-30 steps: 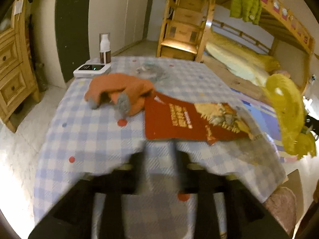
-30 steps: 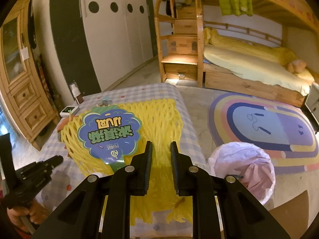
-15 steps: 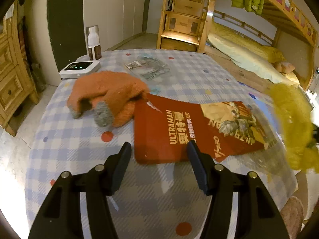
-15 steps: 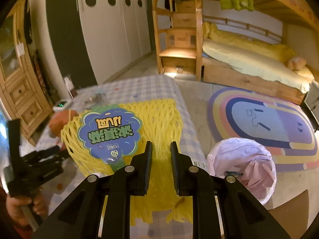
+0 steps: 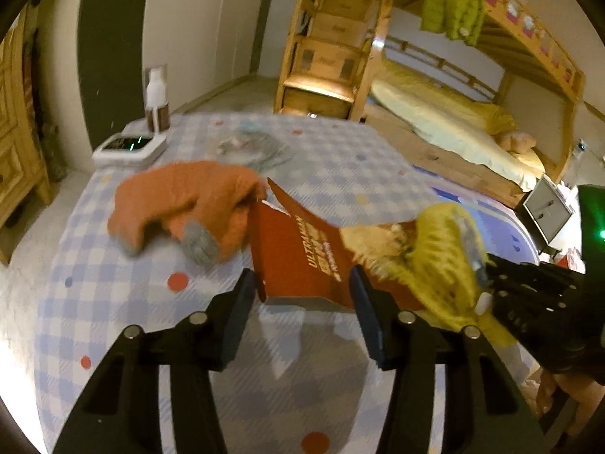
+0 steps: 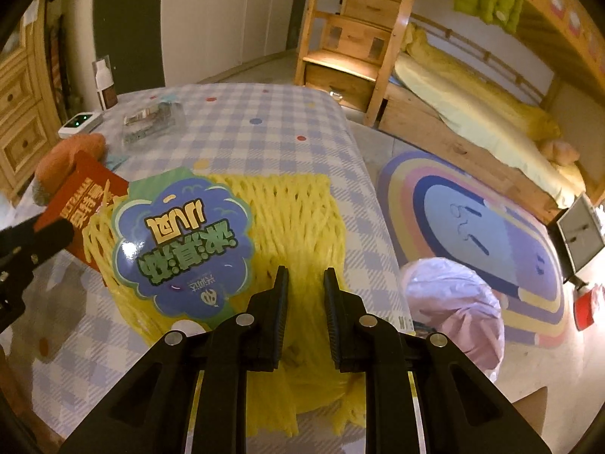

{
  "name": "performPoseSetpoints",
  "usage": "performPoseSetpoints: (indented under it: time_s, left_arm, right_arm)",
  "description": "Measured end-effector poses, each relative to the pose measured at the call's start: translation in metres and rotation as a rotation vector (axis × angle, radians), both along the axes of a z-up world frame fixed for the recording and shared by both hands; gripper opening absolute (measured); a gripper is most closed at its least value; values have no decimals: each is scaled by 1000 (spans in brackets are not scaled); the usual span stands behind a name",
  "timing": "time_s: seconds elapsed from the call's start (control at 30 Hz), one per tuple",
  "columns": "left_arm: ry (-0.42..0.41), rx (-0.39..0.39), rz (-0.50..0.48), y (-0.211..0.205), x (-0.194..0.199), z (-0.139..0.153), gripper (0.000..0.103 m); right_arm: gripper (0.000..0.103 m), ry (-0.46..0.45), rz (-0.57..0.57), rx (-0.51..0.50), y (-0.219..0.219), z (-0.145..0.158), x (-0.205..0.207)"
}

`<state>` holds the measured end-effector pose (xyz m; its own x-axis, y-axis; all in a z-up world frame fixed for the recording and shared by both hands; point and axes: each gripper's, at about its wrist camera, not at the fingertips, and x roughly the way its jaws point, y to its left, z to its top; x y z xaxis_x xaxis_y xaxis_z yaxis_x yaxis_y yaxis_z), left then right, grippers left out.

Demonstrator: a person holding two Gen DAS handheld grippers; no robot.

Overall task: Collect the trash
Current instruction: 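Grasp the red ULTRAMAN booklet with the left gripper and lift it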

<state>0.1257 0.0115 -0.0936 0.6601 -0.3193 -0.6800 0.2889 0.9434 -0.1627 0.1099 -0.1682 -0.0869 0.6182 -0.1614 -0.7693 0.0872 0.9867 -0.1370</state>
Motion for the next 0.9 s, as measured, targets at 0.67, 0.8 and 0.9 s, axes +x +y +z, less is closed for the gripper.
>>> performPoseSetpoints:
  time_s: [0.67, 0.8, 0.9]
  left_arm:
    - [-181, -47, -69, -14, -36, 45, 23]
    - [-235, -71, -109, -30, -57, 67, 23]
    - [-275, -80, -156, -51, -73, 83, 23]
  right_arm:
    - [19, -75, -24, 98, -21, 22, -16]
    - [19, -127, -62, 108, -41, 41, -37]
    - [19, -171, -112, 114, -66, 57, -59]
